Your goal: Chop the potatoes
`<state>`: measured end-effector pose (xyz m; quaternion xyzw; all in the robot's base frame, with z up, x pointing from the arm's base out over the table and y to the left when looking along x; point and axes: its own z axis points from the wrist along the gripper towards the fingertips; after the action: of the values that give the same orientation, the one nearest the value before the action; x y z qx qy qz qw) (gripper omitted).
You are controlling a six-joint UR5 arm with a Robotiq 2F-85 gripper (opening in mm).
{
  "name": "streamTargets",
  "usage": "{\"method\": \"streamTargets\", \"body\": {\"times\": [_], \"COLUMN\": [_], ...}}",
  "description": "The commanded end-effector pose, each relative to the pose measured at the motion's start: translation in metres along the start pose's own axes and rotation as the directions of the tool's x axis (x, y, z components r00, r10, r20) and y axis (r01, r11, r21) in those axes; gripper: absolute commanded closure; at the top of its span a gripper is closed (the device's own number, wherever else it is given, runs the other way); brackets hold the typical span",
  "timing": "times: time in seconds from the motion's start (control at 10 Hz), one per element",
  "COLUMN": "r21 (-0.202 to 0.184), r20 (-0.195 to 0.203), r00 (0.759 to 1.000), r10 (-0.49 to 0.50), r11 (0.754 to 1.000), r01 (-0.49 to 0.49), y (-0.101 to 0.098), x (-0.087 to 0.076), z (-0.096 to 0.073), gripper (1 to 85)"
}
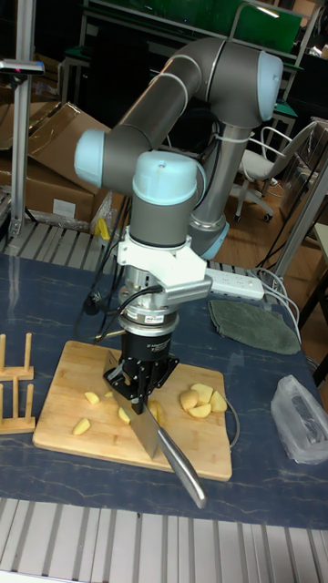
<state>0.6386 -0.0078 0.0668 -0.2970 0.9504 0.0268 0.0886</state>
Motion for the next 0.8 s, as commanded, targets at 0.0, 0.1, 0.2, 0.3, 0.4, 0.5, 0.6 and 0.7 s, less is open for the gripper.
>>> {"method": "streamTargets", "body": {"times": [0.0, 0.1, 0.2, 0.3, 0.4, 0.5, 0.6, 0.7], "r21": [-0.019, -0.023, -0.018, -0.02, -0.026, -0.033, -0.048, -0.039], "r20": [0.02, 0.015, 0.004, -0.001, -0.002, -0.001, -0.008, -0.019], "r00": [0.999, 0.999, 0.999, 0.998, 0.999, 0.999, 0.999, 1.0], "r10": [-0.026, -0.037, -0.053, -0.058, -0.049, -0.036, -0.034, -0.021], "r11": [0.999, 0.999, 0.998, 0.998, 0.998, 0.999, 0.998, 0.999], "r01": [0.027, 0.037, 0.053, 0.058, 0.049, 0.036, 0.033, 0.02], "y": [-0.009, -0.013, -0.02, -0.022, -0.02, -0.018, -0.017, -0.014], "x": [0.003, 0.009, 0.014, 0.014, 0.011, 0.01, 0.012, 0.011], "z": [-0.005, -0.008, -0.013, -0.018, -0.019, -0.02, -0.024, -0.028], "gripper": [84.7, 84.7, 84.7, 84.7, 84.7, 84.7, 84.7, 84.7]}}
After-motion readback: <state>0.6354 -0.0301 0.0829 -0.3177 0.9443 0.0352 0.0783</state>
